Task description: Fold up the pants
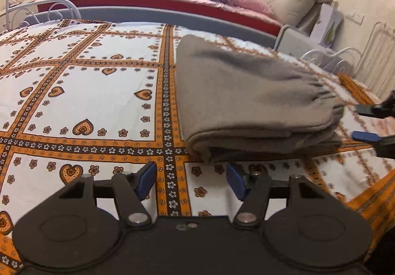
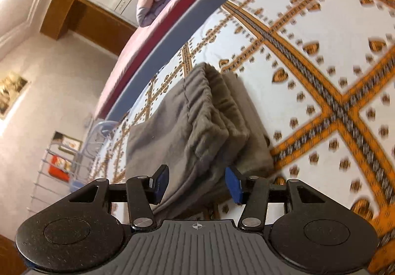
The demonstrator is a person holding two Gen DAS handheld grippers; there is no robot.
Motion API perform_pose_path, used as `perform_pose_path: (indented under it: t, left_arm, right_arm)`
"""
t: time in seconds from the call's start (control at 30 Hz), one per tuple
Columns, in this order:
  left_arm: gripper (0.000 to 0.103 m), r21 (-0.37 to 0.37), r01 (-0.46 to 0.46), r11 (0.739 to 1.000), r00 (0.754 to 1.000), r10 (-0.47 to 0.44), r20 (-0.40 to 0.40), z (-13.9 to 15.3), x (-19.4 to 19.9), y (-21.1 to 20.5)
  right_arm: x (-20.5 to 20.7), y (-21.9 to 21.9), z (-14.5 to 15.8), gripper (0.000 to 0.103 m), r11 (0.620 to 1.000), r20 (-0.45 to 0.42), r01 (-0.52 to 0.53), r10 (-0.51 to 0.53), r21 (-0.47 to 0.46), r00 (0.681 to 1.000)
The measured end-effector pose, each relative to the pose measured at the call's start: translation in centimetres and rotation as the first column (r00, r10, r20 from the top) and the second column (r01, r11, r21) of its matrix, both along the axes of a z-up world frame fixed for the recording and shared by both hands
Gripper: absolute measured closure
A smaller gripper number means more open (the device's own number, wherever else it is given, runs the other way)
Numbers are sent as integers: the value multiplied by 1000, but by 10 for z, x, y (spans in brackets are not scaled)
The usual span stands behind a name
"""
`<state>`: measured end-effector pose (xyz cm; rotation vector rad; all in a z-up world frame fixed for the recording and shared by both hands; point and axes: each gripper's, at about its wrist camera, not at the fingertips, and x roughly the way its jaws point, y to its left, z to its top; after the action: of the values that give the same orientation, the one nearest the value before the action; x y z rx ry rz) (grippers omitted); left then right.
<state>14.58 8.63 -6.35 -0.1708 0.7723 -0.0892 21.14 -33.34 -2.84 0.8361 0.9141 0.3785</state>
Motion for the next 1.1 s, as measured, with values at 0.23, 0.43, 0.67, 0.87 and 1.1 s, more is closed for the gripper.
perform_pose_path:
  t: [0.23,0.43,0.67,0.87,1.1]
  left_arm:
    - [49,25,-27,999,999,26,36,-6,22,-2]
    - [56,-50,-137,989,988,140,70,-8,19,13]
    - [84,-77,-102,992,992,107,68,-8,22,16]
    - [96,-35,-123,992,980,127,156,0,16,4]
    - [76,-80,-137,987,988,142,57,-8,20,20]
  right_arm:
    - [-3,-6,-12,52,997,-18,62,-61,54,998]
    - [10,-4,-17,52,994,-17,92,-92,66,996]
    - [41,16,-40,52,995,-85,84,-79,58,993]
    - [29,23,4,74,999,154,51,-49,-10,987]
    - [41,15,-41,74,997,-13,39,-40,-65,999]
